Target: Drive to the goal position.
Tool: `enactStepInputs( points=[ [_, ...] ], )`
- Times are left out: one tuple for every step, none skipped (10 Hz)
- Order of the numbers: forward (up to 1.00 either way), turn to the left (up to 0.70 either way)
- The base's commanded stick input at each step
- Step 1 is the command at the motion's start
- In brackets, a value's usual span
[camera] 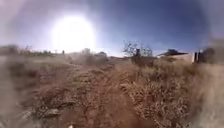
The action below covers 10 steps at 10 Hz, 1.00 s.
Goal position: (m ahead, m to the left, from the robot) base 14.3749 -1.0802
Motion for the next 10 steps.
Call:
enactStepInputs(
  points=[
    [0.5, 0.0],
    [0.5, 0.0],
    [0.5, 0.0],
    [0.5, 0.0],
    [0.5, 0.0],
    [0.5, 0.0],
    [0.5, 0.0],
    [0.5, 0.0],
    [0.5, 0.0],
    [0.5, 0.0]
  ],
)
